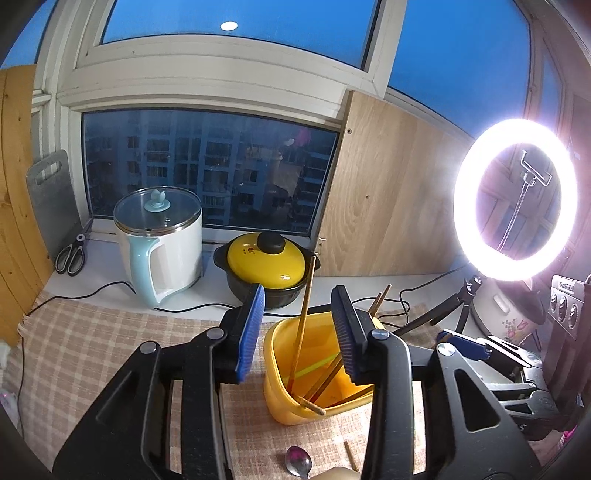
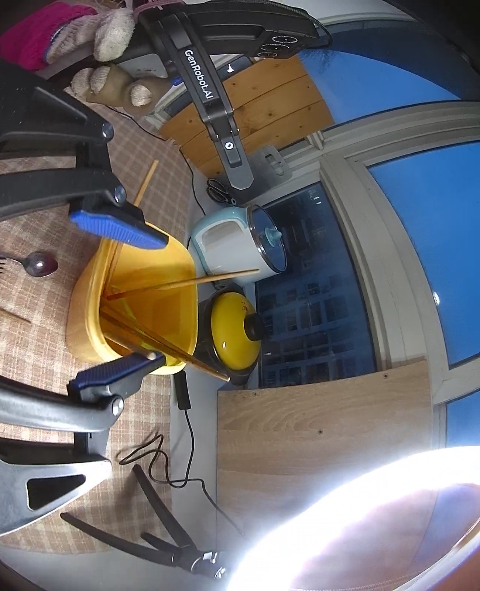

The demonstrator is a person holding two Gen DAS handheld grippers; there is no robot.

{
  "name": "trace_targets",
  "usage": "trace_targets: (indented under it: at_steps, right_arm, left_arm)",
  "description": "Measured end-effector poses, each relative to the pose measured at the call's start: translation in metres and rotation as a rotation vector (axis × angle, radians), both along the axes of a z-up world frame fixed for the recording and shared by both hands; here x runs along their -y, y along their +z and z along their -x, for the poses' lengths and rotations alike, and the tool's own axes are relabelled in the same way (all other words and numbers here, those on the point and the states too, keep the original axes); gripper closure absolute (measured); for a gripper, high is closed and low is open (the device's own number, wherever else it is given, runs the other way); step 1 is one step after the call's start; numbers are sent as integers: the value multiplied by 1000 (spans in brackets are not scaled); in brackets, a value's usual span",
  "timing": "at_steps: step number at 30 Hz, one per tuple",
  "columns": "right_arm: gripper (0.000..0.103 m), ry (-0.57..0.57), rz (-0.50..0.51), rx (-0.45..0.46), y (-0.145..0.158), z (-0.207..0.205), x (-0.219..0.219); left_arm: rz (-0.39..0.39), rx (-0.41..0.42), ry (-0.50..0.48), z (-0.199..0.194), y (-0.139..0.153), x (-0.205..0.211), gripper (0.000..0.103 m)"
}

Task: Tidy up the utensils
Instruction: 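Lower the chopsticks into the bucket and open both tools, then move both open tools down to the silver spoon and a chopstick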

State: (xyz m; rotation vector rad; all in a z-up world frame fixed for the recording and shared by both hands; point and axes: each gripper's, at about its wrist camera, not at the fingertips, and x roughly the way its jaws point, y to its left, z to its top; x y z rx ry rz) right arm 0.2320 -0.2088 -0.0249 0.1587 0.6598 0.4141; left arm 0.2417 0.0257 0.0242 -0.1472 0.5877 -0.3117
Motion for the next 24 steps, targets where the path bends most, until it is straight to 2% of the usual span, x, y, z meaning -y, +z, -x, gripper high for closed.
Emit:
trace_targets:
  at_steps: [2, 3, 5, 8, 10, 13, 18, 24]
  right_arm:
    - [22, -8, 2, 16, 2, 6, 4]
    - [20, -11, 4, 21, 2, 9, 6]
    - [11, -16, 5, 28, 3, 14, 9]
    - [0, -16, 1, 29, 2, 21, 16]
    - [0, -23, 12, 26, 0, 25, 20]
    - [0, -26, 22, 9, -5, 31, 27]
    - [0, -54, 15, -21, -17, 40, 37]
    - [0, -55, 27, -31, -35, 51, 46]
  left_arm:
    - [-3, 5, -1, 4, 2, -1, 57]
    - [-6, 10, -1, 7, 3, -1, 53]
    - [-16, 24, 5, 13, 6, -3, 38]
    - [-23, 39, 19, 24, 9, -7, 27]
    - [-15, 33, 26, 30, 10, -12, 21]
    - [-3, 32, 27, 40, 10, -17, 21]
    - [-26, 4, 25, 56, 2, -20, 20]
    - [-33, -65, -6, 71, -25, -21, 20]
